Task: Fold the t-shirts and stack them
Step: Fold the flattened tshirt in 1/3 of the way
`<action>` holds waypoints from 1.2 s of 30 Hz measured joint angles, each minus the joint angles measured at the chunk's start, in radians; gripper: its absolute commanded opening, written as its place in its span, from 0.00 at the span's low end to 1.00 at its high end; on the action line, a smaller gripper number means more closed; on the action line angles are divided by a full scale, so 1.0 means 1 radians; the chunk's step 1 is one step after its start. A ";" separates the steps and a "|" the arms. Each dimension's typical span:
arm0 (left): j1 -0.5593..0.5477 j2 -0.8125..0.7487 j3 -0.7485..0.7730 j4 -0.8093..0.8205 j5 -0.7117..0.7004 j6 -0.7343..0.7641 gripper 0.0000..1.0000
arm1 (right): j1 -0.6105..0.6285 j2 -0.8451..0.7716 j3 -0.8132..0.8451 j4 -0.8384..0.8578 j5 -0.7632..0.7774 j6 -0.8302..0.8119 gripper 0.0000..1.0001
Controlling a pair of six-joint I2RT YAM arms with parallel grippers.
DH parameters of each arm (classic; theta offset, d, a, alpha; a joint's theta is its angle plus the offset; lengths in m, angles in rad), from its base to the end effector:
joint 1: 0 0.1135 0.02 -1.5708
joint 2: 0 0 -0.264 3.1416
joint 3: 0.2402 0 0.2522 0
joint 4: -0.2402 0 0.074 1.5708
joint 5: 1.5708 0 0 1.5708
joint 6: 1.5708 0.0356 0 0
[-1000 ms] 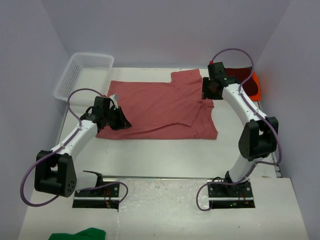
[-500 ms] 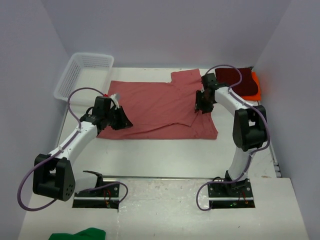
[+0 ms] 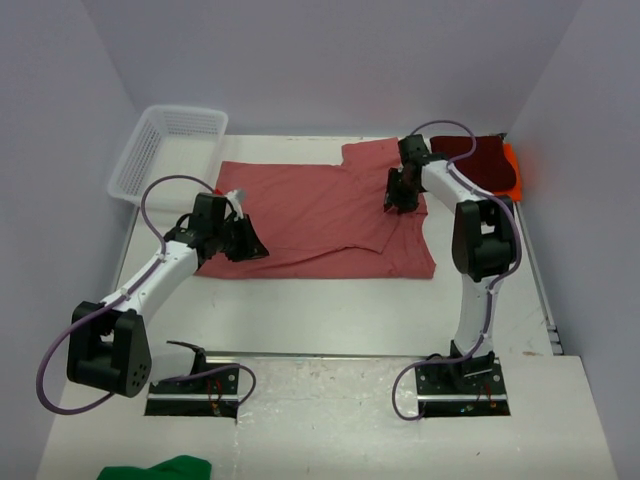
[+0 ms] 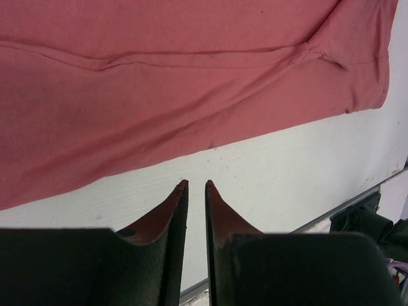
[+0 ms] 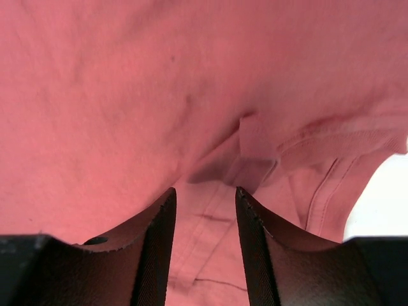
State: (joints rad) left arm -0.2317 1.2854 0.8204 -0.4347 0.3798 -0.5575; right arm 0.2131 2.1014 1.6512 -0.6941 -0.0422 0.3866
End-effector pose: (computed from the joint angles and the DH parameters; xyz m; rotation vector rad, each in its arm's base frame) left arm 0.2482 -0.0721 0.2268 -0.2450 2.5450 -0.7947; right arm 0.4352 0.0957 0.1889 0.2247 2.7280 0.2302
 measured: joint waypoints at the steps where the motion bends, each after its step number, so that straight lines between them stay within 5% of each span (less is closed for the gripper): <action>1: 0.000 0.000 0.000 0.000 0.001 0.002 0.18 | -0.005 0.006 0.011 -0.002 -0.001 0.000 0.43; 24: -0.001 0.037 0.000 0.001 0.026 0.003 0.18 | -0.101 0.086 0.116 -0.089 -0.037 -0.002 0.31; 27: -0.001 0.037 0.000 0.001 0.031 0.003 0.18 | -0.101 0.086 0.116 -0.096 -0.040 -0.002 0.24; 30: -0.001 0.037 0.000 0.001 0.034 0.003 0.18 | -0.101 0.086 0.117 -0.097 -0.046 -0.006 0.06; 36: -0.001 0.037 0.000 0.001 0.036 0.003 0.18 | -0.101 0.086 0.127 -0.097 -0.063 -0.008 0.00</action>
State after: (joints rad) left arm -0.2325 1.3224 0.8204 -0.4335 0.4160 -0.5545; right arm 0.1120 2.1876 1.7786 -0.7906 -0.1055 0.3790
